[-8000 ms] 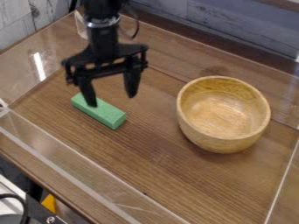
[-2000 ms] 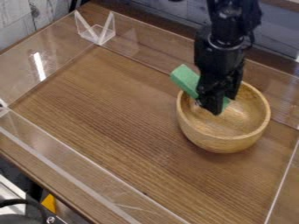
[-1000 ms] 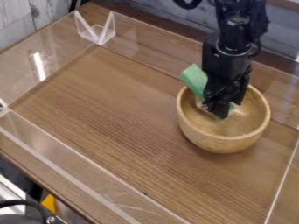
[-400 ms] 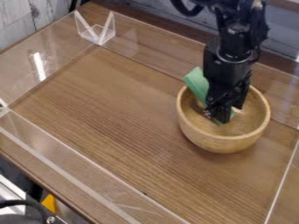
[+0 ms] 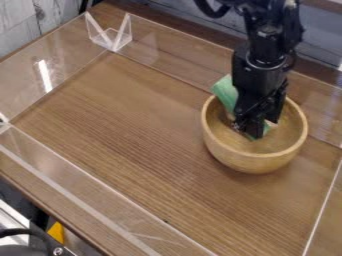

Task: Put the green block in the brown bowl

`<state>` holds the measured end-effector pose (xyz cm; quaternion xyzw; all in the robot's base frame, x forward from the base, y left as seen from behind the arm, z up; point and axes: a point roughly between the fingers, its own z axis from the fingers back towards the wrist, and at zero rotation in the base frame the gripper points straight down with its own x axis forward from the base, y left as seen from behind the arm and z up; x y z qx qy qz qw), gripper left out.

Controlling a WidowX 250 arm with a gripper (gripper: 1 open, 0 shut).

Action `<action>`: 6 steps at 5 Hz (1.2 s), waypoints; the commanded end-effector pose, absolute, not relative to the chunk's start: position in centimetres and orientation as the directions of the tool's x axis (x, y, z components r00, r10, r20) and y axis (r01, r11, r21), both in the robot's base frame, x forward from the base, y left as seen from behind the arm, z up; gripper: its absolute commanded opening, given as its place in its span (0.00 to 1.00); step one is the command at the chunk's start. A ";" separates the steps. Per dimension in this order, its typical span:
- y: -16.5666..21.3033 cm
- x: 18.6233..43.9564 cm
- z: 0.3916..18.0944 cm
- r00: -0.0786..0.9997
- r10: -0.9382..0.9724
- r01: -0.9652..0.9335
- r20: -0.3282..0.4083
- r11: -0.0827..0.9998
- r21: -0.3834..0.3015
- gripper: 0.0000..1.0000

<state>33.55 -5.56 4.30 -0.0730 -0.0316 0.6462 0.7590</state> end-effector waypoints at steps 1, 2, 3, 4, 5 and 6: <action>-5.7 33.4 5.1 0.156 0.987 -0.975 -0.043 0.147 -0.164 0.00; -6.8 32.9 5.3 0.159 0.986 -0.976 -0.046 0.150 -0.159 0.00; -7.8 32.8 5.5 0.156 0.987 -0.977 -0.050 0.146 -0.154 0.00; -8.8 32.6 5.6 0.153 0.987 -0.978 -0.054 0.143 -0.149 0.00; -9.1 32.2 6.4 0.125 0.991 -0.983 -0.057 0.116 -0.142 0.00; -9.3 32.0 7.2 0.094 0.994 -0.987 -0.062 0.084 -0.137 0.00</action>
